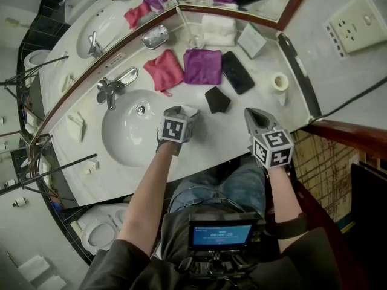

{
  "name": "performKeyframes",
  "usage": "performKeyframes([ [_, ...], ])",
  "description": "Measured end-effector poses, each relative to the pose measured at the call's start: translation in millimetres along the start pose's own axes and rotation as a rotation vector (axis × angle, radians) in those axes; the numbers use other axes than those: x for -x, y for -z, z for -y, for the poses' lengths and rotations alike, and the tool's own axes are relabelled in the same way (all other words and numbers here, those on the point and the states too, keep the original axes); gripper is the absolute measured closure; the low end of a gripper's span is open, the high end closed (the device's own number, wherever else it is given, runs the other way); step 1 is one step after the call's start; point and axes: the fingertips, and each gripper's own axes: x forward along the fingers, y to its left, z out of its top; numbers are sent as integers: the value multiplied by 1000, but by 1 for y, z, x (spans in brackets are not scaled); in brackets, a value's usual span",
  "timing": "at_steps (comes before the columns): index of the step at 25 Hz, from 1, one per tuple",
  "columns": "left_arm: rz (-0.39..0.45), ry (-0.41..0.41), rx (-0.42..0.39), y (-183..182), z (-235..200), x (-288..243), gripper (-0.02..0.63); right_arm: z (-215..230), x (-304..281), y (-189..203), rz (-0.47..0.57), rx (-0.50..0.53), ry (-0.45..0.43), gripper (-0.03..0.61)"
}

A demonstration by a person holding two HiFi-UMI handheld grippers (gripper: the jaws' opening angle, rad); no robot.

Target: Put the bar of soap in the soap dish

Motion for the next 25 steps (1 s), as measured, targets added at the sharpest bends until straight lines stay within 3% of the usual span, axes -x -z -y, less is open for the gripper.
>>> performKeyframes([
  [6, 83, 4, 63, -20, -4, 21, 308, -14, -2, -8, -10, 27, -33, 561],
  [13, 182, -1, 164, -50, -10, 49, 308, -37, -7, -35, -30, 131, -99, 561],
  [16, 216, -23, 206, -65, -18, 60, 309, -47, -11, -53, -45, 198, -130, 561],
  [20, 309, 14, 279, -98, -19, 81, 310, -67, -20, -77, -65, 309, -183, 561],
  [25, 443, 40, 443, -132, -43, 93, 311, -100, -38, -107, -101, 506, -282, 561],
])
